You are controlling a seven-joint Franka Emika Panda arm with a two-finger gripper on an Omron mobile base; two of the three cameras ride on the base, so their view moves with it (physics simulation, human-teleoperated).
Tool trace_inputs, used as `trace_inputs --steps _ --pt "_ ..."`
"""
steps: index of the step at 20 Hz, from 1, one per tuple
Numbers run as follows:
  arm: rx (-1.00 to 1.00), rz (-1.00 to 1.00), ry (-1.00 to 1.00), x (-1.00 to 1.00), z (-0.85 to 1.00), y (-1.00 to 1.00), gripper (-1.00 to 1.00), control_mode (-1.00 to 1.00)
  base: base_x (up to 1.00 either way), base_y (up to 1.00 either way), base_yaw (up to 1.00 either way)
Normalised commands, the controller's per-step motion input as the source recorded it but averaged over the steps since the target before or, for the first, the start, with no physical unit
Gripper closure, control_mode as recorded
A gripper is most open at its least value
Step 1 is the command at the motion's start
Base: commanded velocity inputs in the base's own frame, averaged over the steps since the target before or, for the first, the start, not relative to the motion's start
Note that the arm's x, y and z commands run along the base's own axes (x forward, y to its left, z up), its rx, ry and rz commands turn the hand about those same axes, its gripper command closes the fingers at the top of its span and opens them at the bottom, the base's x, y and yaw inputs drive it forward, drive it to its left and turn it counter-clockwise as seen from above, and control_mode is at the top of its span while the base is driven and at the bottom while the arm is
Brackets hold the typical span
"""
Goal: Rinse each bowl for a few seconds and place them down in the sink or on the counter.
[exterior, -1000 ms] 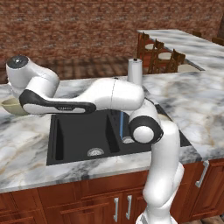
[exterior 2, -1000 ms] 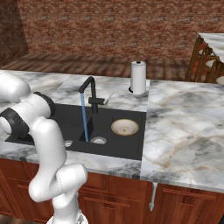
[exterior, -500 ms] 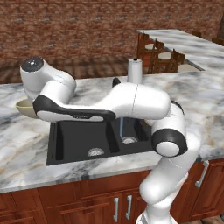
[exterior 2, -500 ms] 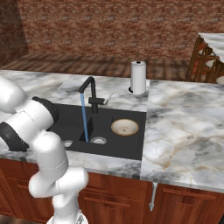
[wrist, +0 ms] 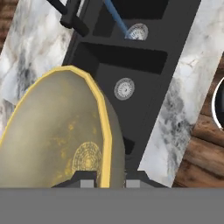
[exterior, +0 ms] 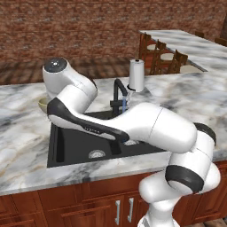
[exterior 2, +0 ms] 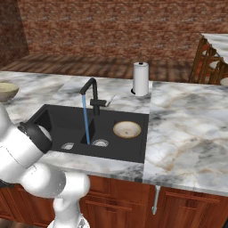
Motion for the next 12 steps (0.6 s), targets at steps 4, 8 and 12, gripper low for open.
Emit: trace_inputs --steps 4,8,12 --pt "0.05 -0.24 0.0 -0.26 -0.04 -0.61 1.0 -1.0 0.0 0.0 0.0" --pt "0.03 -0.26 0.0 -0.26 -0.11 -0.57 1.0 -1.0 0.0 0.0 0.0" --pt "0.01 -0.27 0.02 -0.18 -0.12 -0.52 1.0 -1.0 0.0 0.0 0.0"
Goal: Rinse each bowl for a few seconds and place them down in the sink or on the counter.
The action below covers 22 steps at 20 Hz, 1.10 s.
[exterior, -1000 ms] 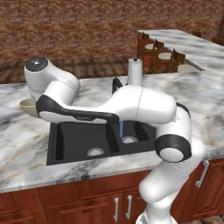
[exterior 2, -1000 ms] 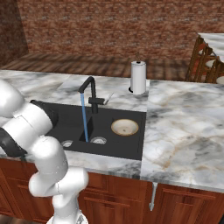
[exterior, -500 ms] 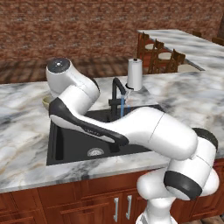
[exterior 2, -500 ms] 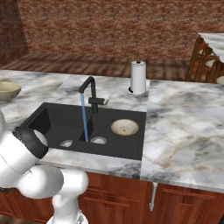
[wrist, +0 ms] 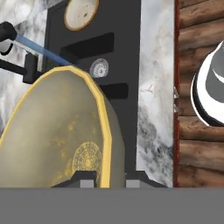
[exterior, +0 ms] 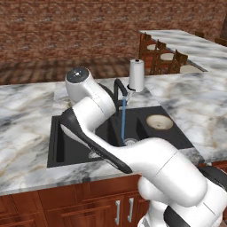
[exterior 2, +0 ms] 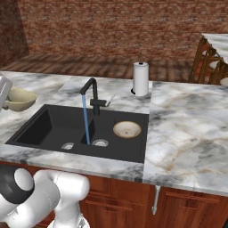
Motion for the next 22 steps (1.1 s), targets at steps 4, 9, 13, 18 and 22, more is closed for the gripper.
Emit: trace_inputs --steps 4,9,13,18,22 --pt "0.0 -0.26 0.03 -0.07 -0.02 -0.55 1.0 -1.0 0.0 0.0 0.0" --pt "0.0 -0.25 0.03 0.0 0.0 -0.57 1.0 -1.0 0.0 0.0 0.0" --pt "0.0 -0.26 0.02 0.0 -0.01 -0.54 1.0 -1.0 0.0 0.0 0.0" --pt "0.0 -0.25 0.05 0.01 -0.16 -0.32 1.0 -1.0 0.0 0.0 0.0" --pt "-0.02 -0.19 0.06 0.18 -0.29 -0.02 1.0 -1.0 0.0 0.0 0.0"
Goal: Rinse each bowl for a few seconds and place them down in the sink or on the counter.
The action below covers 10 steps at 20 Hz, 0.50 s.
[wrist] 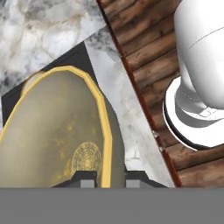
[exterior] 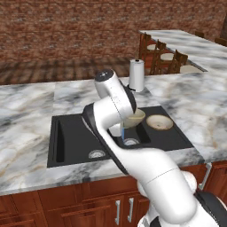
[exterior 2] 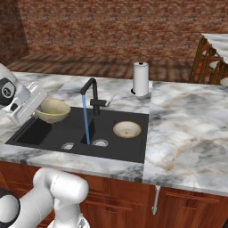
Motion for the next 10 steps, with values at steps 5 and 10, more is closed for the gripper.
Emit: trace_inputs --steps 5,10 --pt "-0.05 -0.14 0.02 0.3 -0.27 0.0 1.0 -1.0 0.0 0.0 0.0" --pt "-0.08 -0.09 0.0 0.23 -0.21 -0.07 1.0 -1.0 0.0 0.0 0.0"
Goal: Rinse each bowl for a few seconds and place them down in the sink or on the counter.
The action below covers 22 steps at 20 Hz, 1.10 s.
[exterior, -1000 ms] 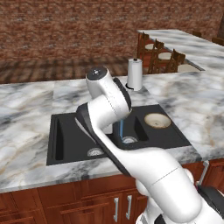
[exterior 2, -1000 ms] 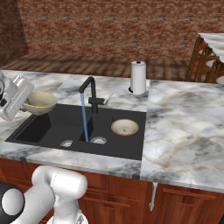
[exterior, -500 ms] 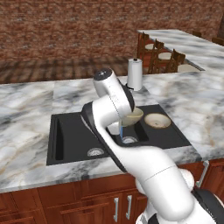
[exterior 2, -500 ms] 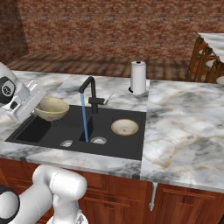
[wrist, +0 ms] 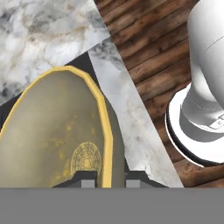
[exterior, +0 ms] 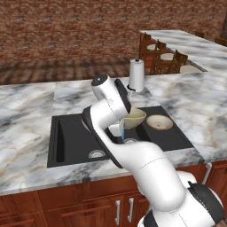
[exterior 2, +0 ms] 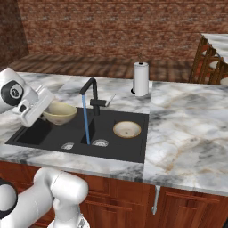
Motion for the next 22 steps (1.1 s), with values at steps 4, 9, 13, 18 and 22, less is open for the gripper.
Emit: trace_inputs --steps 4,9,13,18,22 --pt "-0.07 -0.07 0.0 0.26 -0.24 -0.04 1.0 -1.0 0.0 0.0 0.0" --pt "-0.05 -0.07 0.0 0.35 -0.28 0.0 1.0 -1.0 0.0 0.0 0.0" --pt "-0.03 -0.06 0.0 0.38 -0.27 0.0 1.0 -1.0 0.0 0.0 0.0" --pt "-0.04 -0.05 0.0 0.41 -0.25 0.0 1.0 -1.0 0.0 0.0 0.0" --pt "-0.05 -0.05 0.0 0.4 -0.23 0.0 1.0 -1.0 0.0 0.0 0.0"
